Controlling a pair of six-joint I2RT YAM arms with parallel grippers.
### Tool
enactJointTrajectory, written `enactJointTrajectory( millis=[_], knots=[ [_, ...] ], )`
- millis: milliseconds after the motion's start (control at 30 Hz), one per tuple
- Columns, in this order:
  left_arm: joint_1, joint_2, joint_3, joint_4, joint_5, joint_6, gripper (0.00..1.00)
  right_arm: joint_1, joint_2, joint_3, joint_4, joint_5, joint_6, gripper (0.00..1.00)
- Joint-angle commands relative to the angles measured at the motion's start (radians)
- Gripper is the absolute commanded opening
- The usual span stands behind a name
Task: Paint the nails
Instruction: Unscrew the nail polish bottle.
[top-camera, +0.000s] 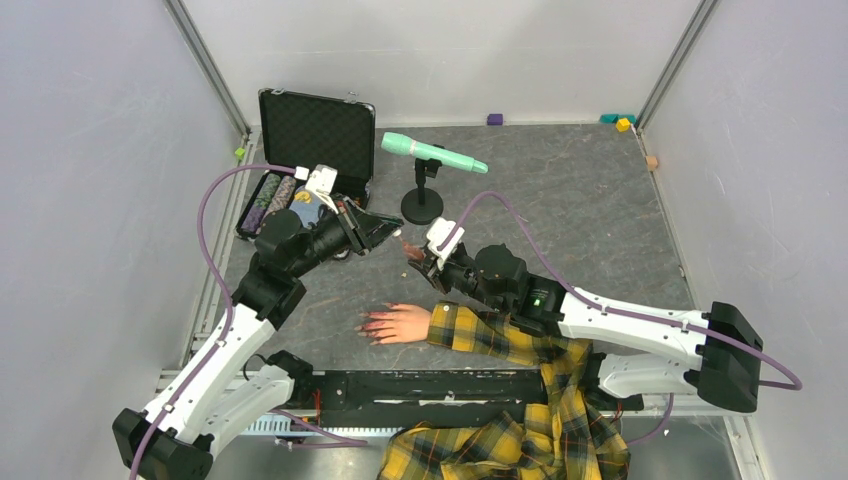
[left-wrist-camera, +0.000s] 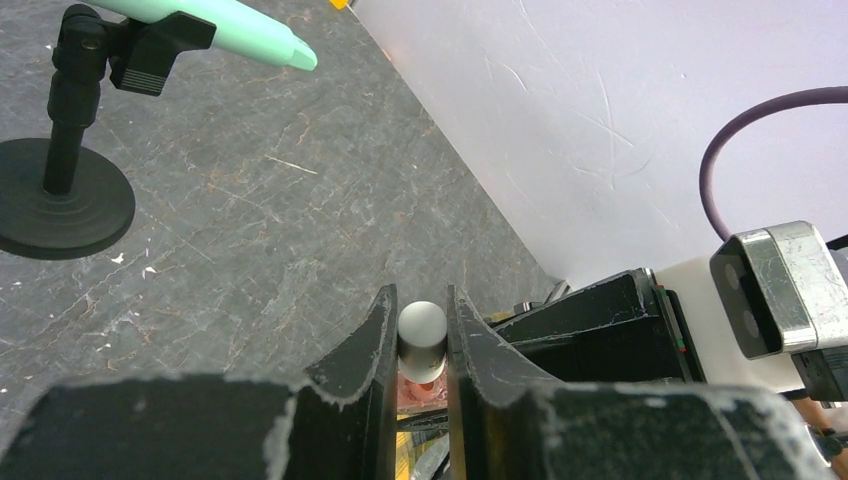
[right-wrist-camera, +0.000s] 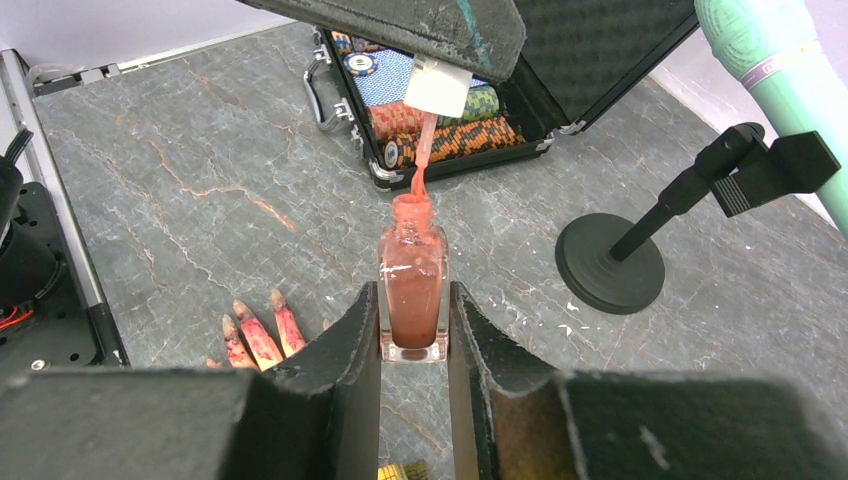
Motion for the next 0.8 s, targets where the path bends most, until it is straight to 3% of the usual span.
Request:
enactJointTrajectory(
  millis=[0, 767],
  knots=[
    [0.006, 0.002, -0.001, 0.054, 0.025, -0.03, 0.02, 0.0, 0.008, 0.045, 0.067, 0.017, 0.012, 0.0],
    [0.006, 0.01, -0.001, 0.059, 0.033, -0.034, 0.02, 0.0, 0.001, 0.025, 0.11, 0.056, 0.031, 0.0]
  ],
)
